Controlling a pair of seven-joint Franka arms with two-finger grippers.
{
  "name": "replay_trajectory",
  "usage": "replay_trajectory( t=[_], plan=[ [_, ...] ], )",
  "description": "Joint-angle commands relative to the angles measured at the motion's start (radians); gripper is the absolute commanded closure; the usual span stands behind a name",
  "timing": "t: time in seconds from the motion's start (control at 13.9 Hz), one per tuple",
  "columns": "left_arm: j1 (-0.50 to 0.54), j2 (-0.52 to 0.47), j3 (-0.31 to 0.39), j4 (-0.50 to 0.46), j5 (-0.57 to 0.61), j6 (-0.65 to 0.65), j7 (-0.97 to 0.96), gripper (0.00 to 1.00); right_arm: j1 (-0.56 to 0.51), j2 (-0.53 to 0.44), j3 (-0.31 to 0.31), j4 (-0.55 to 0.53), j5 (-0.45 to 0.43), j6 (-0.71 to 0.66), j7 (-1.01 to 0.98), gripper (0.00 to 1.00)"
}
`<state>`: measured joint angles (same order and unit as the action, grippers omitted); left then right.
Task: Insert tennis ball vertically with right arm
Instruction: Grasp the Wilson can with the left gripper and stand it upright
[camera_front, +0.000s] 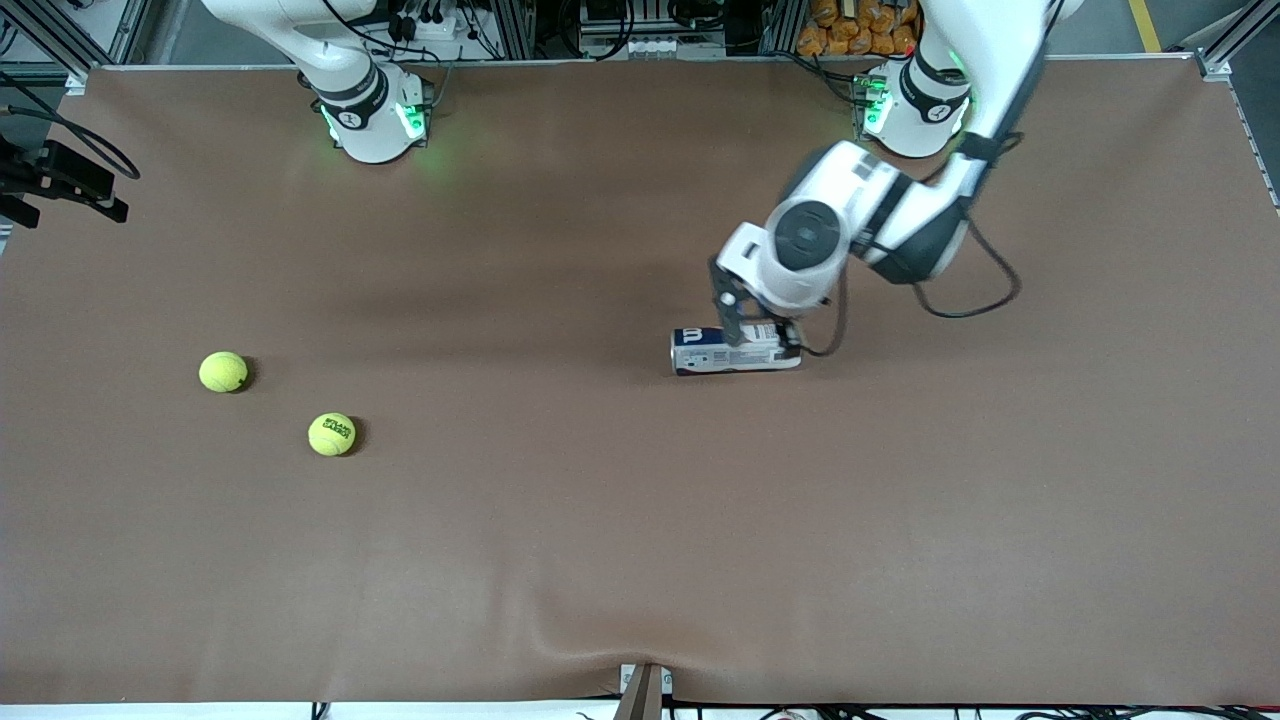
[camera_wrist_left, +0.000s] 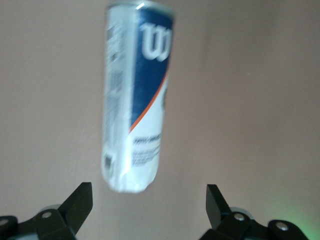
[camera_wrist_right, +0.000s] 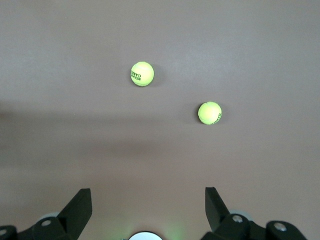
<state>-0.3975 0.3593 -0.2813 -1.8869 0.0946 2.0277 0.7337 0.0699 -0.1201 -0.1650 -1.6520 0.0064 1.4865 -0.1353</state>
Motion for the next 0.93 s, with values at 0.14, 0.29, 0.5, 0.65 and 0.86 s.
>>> replay_trajectory(
  t=[0.14, 0.29, 0.5, 0.65, 0.86],
  plan=[
    [0.019, 0.007, 0.002, -0.081, 0.030, 0.129, 0.012, 0.00, 0.016, 0.008, -0.007, -0.008, -0.020, 0.049, -0.001, 0.00],
    [0.032, 0.053, 0.004, -0.090, 0.030, 0.215, 0.012, 0.00, 0.036, 0.013, -0.007, -0.008, -0.022, 0.081, 0.008, 0.00],
    [0.031, 0.095, 0.004, -0.077, 0.030, 0.281, 0.006, 0.00, 0.030, 0.036, -0.008, -0.009, -0.022, 0.090, 0.008, 0.00],
    [0.025, 0.096, 0.005, -0.080, 0.071, 0.287, 0.006, 0.00, 0.030, 0.030, -0.010, -0.008, -0.022, 0.084, 0.008, 0.00],
    [0.023, 0.110, 0.002, -0.078, 0.117, 0.314, -0.011, 0.00, 0.031, 0.027, -0.008, -0.008, -0.022, 0.084, 0.010, 0.00]
  ],
)
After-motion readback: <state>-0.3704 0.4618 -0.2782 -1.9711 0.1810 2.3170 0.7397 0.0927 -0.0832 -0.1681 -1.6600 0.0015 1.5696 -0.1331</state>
